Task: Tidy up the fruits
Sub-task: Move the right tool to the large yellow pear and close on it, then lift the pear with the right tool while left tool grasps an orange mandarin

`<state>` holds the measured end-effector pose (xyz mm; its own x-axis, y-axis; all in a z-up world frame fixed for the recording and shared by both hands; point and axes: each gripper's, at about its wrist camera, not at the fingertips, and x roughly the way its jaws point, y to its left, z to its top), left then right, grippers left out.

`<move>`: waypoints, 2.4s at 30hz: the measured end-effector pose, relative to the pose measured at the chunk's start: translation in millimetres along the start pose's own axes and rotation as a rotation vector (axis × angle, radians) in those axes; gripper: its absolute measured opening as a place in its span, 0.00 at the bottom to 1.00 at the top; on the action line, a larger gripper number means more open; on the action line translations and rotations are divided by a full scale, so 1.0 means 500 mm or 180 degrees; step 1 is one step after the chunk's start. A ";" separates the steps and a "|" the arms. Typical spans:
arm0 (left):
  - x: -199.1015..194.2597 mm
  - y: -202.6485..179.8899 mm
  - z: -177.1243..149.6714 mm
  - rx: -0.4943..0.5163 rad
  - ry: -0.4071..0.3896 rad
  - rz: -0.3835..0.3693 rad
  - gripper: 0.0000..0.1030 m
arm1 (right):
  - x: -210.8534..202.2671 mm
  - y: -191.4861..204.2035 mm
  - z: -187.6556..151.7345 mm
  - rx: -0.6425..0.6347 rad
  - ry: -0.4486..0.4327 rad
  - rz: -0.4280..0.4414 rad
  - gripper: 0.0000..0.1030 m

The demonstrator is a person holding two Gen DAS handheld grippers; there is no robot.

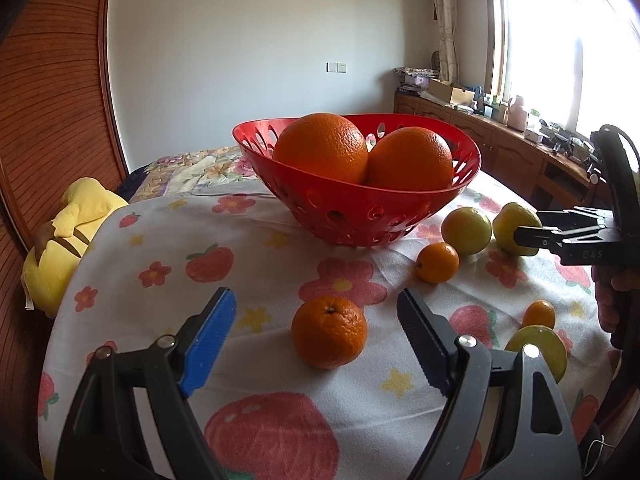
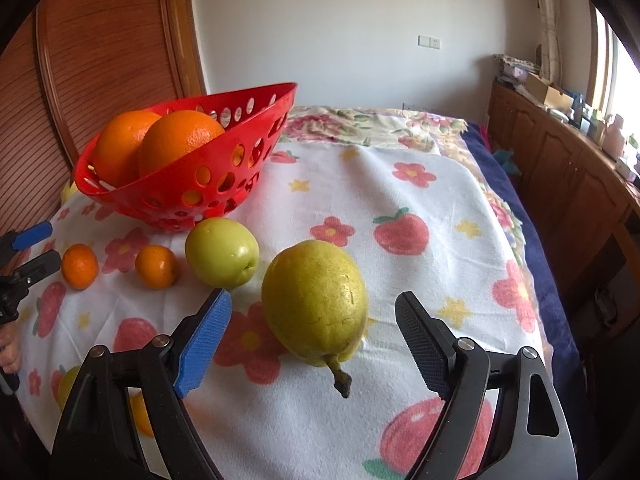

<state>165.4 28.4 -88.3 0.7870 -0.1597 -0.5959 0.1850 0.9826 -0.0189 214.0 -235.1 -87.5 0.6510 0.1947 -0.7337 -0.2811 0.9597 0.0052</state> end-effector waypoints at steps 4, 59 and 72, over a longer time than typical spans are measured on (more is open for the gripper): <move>0.005 -0.007 -0.001 0.0050 0.0029 0.0016 0.80 | 0.019 0.001 0.005 -0.0002 0.0090 -0.0015 0.81; 0.068 -0.014 -0.010 0.0157 0.0517 0.0086 0.61 | -0.056 0.034 -0.093 0.0069 -0.0132 0.0212 0.60; 0.060 -0.031 -0.012 0.0190 0.0527 0.0007 0.44 | -0.054 0.034 -0.093 0.0075 -0.0114 0.0218 0.60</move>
<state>182.6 8.7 -111.0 0.6807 -0.1347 -0.7201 0.2218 0.9747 0.0273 159.1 -233.3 -99.4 0.6557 0.2667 -0.7063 -0.3094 0.9483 0.0709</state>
